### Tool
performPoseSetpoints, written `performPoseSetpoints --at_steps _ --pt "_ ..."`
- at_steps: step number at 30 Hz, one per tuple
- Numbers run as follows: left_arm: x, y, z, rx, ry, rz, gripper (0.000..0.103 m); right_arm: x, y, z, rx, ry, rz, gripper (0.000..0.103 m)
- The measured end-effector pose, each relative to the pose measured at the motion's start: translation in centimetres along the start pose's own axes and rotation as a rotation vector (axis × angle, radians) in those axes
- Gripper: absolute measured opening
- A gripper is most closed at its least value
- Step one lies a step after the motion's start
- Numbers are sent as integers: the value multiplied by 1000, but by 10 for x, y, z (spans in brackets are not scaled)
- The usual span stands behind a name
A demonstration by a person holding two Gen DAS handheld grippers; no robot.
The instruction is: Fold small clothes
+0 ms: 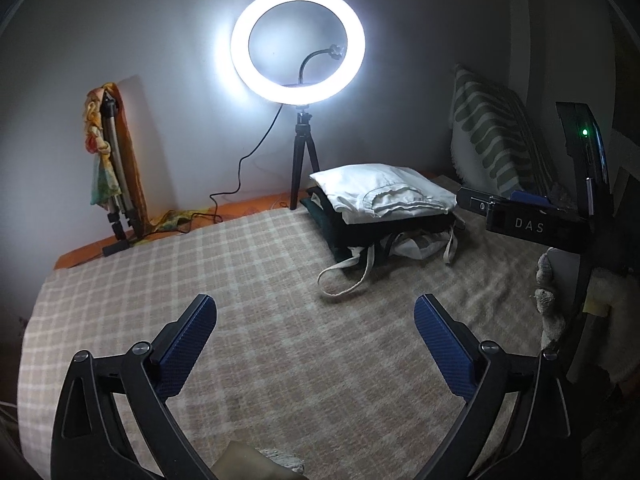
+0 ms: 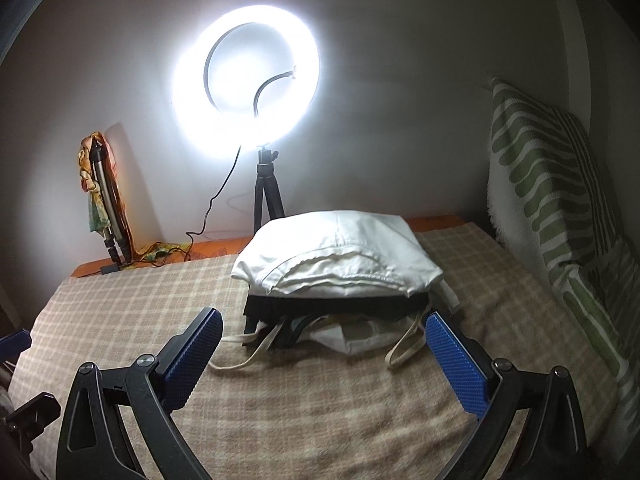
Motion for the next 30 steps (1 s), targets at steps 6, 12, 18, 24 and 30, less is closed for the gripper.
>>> performPoseSetpoints --at_steps 6,12,18,24,30 --pt "-13 -2 0 -3 4 9 100 -15 1 2 6 22 10 103" --pt "-22 -1 2 53 45 8 102 -17 1 -2 22 69 -5 103" --pt "-26 -1 10 65 32 12 102 -18 2 -6 45 123 -21 103" --pt "-29 -2 7 67 46 14 102 -23 9 -3 30 101 -5 103" --pt "-29 -5 4 75 60 0 102 -27 15 -2 18 86 8 103"
Point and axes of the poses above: each gripper's, at about its wrist camera, not at the fingertips, and y roughly the way its jaws point, z to its left, x to its top, the point moved 5 cm from there along y, roughly the way its jaws point, and after that the axes turned 2 degrees about y, right-handed, at the moved point
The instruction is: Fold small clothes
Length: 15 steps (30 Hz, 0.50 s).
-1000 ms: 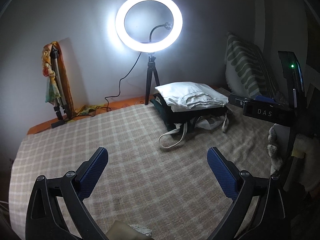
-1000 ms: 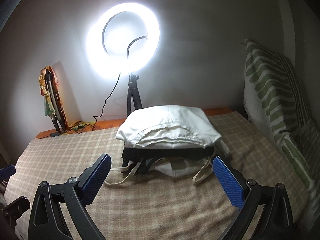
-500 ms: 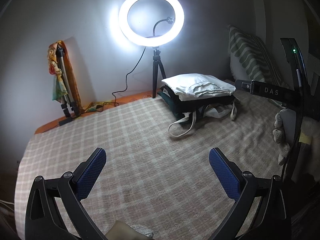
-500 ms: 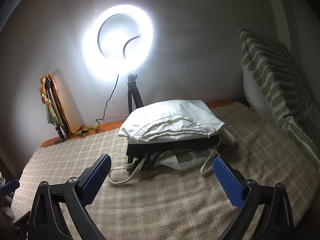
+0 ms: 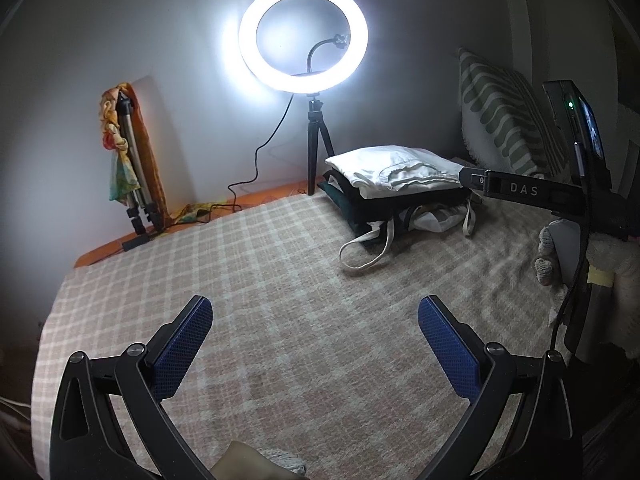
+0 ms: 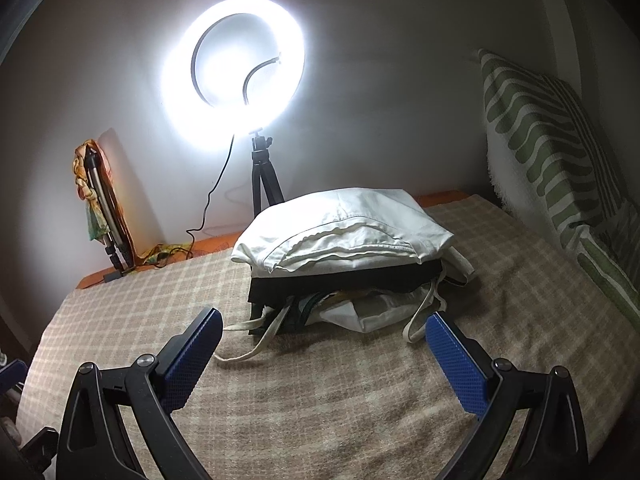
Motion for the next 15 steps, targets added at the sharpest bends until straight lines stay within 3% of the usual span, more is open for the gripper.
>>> performPoseSetpoints --at_steps 15 --pt "-2 -3 3 4 2 0 102 0 8 8 20 -13 14 103"
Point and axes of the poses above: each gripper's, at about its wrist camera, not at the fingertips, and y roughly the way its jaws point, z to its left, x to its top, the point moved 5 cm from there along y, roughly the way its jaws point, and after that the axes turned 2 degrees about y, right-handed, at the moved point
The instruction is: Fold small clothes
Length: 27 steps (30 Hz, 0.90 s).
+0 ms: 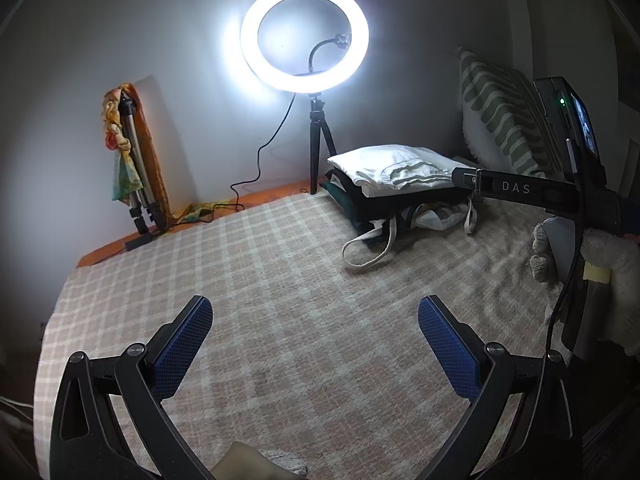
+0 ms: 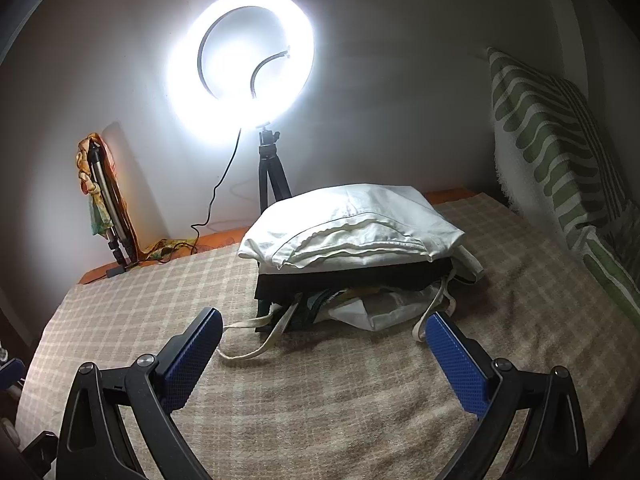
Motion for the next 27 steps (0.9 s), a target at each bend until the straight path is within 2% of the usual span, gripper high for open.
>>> performPoseSetpoints --at_steps 27 --pt "-1 -5 3 11 10 -7 102 -7 7 14 34 -16 32 103"
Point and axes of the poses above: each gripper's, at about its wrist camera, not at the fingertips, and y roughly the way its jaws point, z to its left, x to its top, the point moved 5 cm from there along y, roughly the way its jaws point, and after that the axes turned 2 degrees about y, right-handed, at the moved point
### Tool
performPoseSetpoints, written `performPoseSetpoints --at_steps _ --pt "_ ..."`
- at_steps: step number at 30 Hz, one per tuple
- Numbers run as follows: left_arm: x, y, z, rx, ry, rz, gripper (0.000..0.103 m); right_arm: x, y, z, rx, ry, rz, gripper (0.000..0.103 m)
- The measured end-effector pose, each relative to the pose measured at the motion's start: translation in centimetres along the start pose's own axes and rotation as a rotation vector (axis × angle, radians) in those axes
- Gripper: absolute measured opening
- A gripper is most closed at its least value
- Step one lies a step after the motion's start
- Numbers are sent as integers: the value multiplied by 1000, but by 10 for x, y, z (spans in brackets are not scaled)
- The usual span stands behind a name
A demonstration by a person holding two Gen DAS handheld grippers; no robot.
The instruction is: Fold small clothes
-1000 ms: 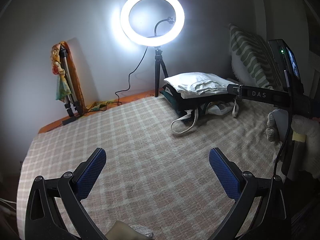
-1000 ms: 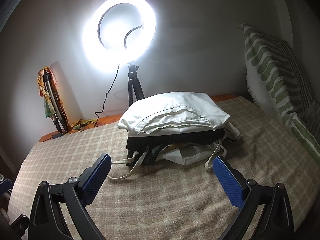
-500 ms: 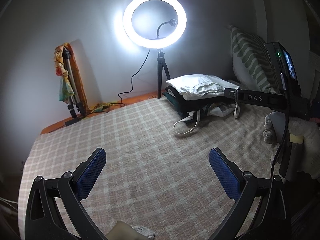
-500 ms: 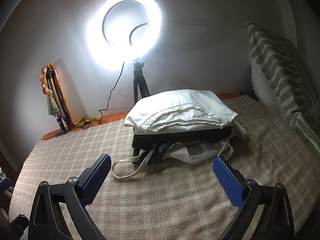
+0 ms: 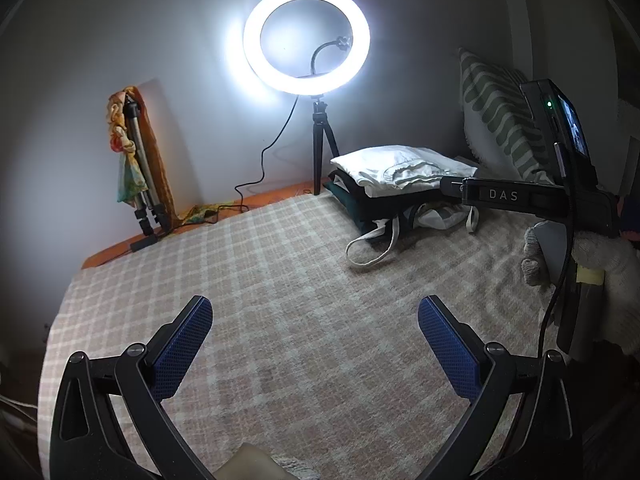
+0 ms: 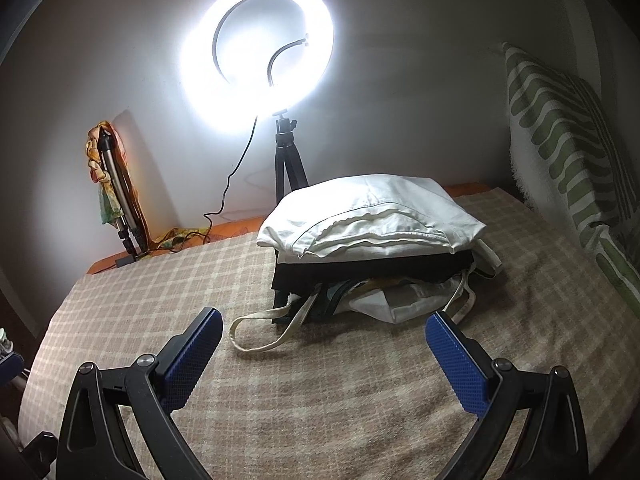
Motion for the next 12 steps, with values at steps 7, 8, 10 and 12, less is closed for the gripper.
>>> performPoseSetpoints --at_steps 7,8,10,12 --pt "0 -1 1 4 -2 -1 102 0 1 -1 2 1 3 103" --pt "-1 -1 1 4 -2 -4 102 0 1 -1 2 1 3 103" --pt "-1 -1 1 5 1 -5 102 -1 1 0 4 -2 4 103" --pt "-1 -1 1 6 0 -5 102 -1 2 2 3 -8 5 103"
Point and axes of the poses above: each gripper's, at about its wrist camera, not at the fingertips, and y roughly the way its jaws point, z to its left, x to its top, the point moved 5 cm from there along y, roughly the way its jaws point, and after that the axes turned 2 degrees about y, right-handed, at the moved point
